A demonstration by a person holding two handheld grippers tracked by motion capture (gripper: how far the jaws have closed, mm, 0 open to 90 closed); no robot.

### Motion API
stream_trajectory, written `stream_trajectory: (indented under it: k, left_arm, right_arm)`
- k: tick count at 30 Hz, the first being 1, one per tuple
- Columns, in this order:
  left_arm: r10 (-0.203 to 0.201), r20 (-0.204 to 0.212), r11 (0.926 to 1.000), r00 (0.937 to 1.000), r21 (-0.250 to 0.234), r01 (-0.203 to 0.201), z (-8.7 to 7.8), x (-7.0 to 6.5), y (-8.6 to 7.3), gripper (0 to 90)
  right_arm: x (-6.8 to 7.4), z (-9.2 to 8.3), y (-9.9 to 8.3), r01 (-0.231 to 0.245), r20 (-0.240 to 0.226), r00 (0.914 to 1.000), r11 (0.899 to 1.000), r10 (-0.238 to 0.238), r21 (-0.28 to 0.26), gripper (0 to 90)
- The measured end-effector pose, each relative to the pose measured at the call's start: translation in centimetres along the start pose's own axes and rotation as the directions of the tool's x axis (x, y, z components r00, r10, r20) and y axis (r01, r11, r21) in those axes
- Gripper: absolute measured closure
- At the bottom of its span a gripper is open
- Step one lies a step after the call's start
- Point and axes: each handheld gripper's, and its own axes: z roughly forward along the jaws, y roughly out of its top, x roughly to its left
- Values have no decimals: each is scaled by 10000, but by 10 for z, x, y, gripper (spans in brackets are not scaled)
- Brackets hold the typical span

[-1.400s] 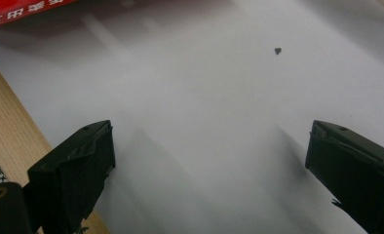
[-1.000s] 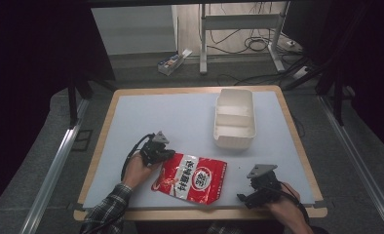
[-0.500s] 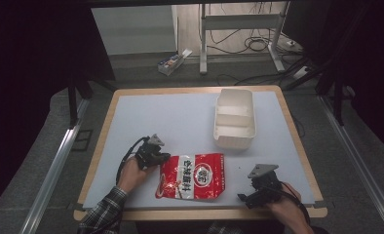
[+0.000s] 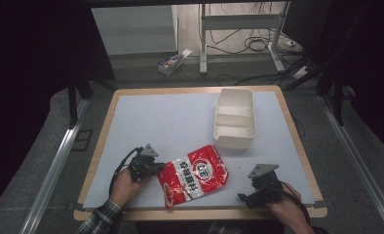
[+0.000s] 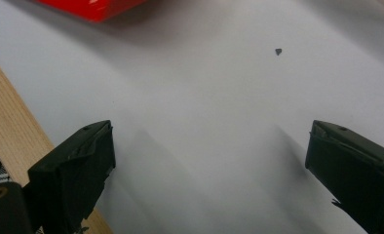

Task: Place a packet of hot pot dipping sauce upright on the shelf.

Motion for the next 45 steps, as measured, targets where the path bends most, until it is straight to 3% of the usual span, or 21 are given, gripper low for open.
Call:
stream_trajectory:
  k: [3,8,10,11,18,19,22,26,34,42,45]
  left_arm:
    - [-36,16,10000,10000,-80,36,-3,-4,-5,900]
    - [258,-88,9996,9996,-73,-259,-4,1,-3,867]
    - [248,-143,9993,9996,-262,-251,-7,1,-3,817]
    - [365,-181,9974,9992,-615,-375,-12,0,-3,797]
    - [820,-723,9883,9940,-1225,-905,-20,-12,-3,492]
    - [1122,-938,9813,9892,-1463,-1252,-23,-16,-5,442]
    - [1117,-1038,9782,9883,-1638,-1278,-27,-19,-9,318]
    - [914,-848,9807,9922,-1655,-1045,-31,-17,-17,197]
    - [458,-715,9775,9964,-2023,-594,-42,-18,-28,97]
    - [532,-797,9798,9954,-1884,-675,-48,-21,-38,97]
    - [475,-798,9800,9957,-1893,-619,-49,-21,-40,97]
  right_arm:
    - [0,0,0,0,12,10000,10000,0,-20,41]
    - [1,1,2,51,-17,10000,10000,-52,-68,40]
    - [1,1,2,26,-17,10000,9999,-26,-132,40]
    - [1,0,3,32,-13,10000,9998,-33,-202,40]
    - [2,0,7,86,-68,9999,9992,-88,-397,35]
    - [2,0,7,59,-80,9999,9991,-62,-418,35]
    - [1,0,10,-84,-188,9998,9983,73,-572,32]
    - [0,1,14,-308,-313,9991,9961,283,-829,23]
    - [2,10,22,-360,-542,9980,9955,314,-877,24]
    - [6,20,35,-363,-963,9949,9958,282,-836,31]
    - [7,26,41,-595,-1098,9926,9961,521,-652,58]
